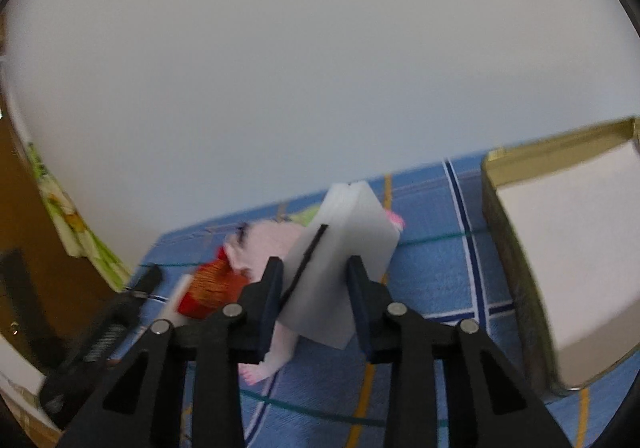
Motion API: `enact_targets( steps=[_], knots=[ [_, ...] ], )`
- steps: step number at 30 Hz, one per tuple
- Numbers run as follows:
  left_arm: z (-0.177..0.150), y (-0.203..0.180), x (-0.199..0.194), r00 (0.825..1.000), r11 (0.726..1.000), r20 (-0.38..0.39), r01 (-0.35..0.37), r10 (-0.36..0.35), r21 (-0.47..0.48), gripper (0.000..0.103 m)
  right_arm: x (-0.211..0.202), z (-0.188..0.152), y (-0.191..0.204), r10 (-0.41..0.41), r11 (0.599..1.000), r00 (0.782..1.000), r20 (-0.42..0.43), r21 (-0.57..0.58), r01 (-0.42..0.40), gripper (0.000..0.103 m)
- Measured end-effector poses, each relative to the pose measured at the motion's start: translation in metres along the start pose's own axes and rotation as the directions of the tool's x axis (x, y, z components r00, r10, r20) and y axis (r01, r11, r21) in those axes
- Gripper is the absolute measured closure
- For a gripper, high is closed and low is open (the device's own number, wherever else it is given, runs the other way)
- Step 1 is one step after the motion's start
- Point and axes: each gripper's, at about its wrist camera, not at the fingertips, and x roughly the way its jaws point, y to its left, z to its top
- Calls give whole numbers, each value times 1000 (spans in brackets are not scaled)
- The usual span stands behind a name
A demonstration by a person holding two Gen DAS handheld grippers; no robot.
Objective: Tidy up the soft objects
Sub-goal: 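Grasp the white sponge block with the right tool while the left tool grasps the pink fuzzy sock, then carry the pink sock and white sponge into the gold tin and release both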
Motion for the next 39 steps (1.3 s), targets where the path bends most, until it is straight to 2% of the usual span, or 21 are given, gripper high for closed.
enact_targets(
  steps=[3,6,9,13,17,18,19,20,21,22,23,25,28,30,35,39],
  knots=[
    [-4,-11,2,997,997,-18,81,-81,-19,1,-33,4,6,-7,998,995,96,-60,13,70],
    [-6,-34,3,991,991,-32,131,-131,3,1,-60,-2,9,-84,980,978,191,-161,116,70],
    [-5,-60,9,992,990,-49,120,-117,69,1,-82,-15,5,-162,945,950,268,-233,228,70],
    [-5,-92,30,992,989,-96,91,-81,113,1,-96,-17,-6,-204,928,927,315,-240,286,69],
    [-10,-118,49,986,987,-155,86,-64,138,2,-87,-13,-4,-235,905,909,345,-263,334,68],
    [-11,-123,54,985,985,-162,80,-55,151,10,-87,-14,-3,-237,902,908,345,-268,338,68],
    [-13,-129,59,984,983,-173,74,-45,166,26,-87,-14,-4,-242,901,907,344,-268,342,68],
    [-15,-133,64,980,981,-195,74,-38,179,37,-83,-12,-4,-244,902,908,340,-264,342,68],
    [-19,-135,70,973,979,-226,82,-39,187,55,-84,-12,-2,-245,903,909,338,-260,341,68],
    [-23,-134,77,962,979,-267,104,-54,178,67,-86,-13,0,-248,904,908,338,-256,343,68],
    [-27,-130,83,948,980,-306,134,-84,146,68,-102,-10,3,-251,904,906,342,-251,345,68],
    [-31,-120,89,934,983,-337,161,-121,92,74,-108,-6,1,-256,904,901,350,-245,351,68],
    [-24,-103,74,949,978,-249,207,-194,28,77,-120,-7,15,-260,906,896,361,-230,355,68],
    [-21,-100,60,956,973,-191,231,-223,22,77,-124,-7,18,-258,908,895,365,-225,353,68],
    [-15,-79,35,948,951,-83,306,-309,-46,77,-134,-7,28,-252,910,885,392,-215,355,68],
    [-16,-95,12,948,948,-3,319,-319,-10,77,-148,-3,27,-273,903,862,428,-194,383,68]
  ],
)
